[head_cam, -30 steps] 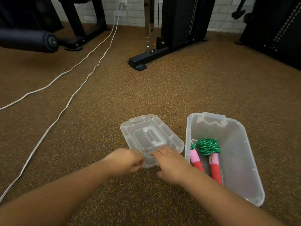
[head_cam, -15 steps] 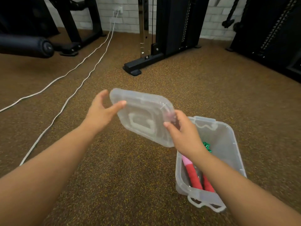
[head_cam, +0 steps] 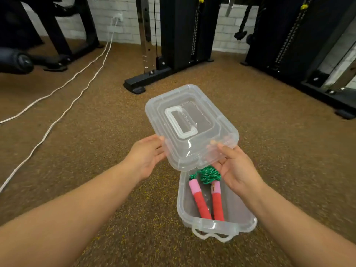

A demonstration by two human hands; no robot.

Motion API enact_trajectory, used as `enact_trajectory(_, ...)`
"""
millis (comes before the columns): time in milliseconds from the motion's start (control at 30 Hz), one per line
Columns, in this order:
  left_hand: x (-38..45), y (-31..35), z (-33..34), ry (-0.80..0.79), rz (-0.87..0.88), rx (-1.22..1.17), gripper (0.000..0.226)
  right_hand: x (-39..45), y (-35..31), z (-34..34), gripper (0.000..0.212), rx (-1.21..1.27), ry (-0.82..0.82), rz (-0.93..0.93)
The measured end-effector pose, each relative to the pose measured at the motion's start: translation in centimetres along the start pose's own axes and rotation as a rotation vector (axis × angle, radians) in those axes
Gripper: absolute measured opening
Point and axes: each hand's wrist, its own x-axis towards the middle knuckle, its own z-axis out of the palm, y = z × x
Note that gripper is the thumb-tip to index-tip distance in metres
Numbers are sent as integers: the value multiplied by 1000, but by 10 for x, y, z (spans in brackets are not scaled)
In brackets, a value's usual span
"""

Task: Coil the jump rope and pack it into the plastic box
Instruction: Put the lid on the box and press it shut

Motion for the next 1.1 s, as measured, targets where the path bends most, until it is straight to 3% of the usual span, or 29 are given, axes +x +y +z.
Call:
enact_trajectory(133,-8,1,22,-23,61,110,31,-11,-30,-26,54,-76,-66,3)
enact_trajectory(333,-20,0,42,-72,122,275,13,-19,-51,-47,61,-181,-121,13)
enact_trajectory(400,-22,7,43,-80,112,328,16,-22,-57,-52,65,-206,-137,38)
enact_trajectory(467,-24,13,41,-107,81,405,18,-25,-64,-55,59,-210,-137,31)
enact_trajectory(533,-26,14,39,-149,33,490,24,-26,-70,-56,36,-305,-77,9)
enact_trajectory(667,-27,3,36,-174,-58,674,30,-30,-68,-63,20,-802,45,21)
enact_trajectory(800,-25,-18,37,-116,-124,798,16,-38,-49,-77,19,-1224,107,124)
enact_trajectory(867,-24,-32,37,-76,-160,851,9,-37,-40,-82,25,-1288,153,160)
enact_trajectory(933,-22,-43,36,-54,-174,936,20,-34,-34,-88,33,-1324,186,200)
enact_trajectory(1000,-18,-49,34,-44,-183,963,29,-32,-29,-91,25,-1332,195,232)
enact_trajectory(1100,-10,-52,35,-31,-200,913,21,-29,-29,-93,32,-1285,199,260)
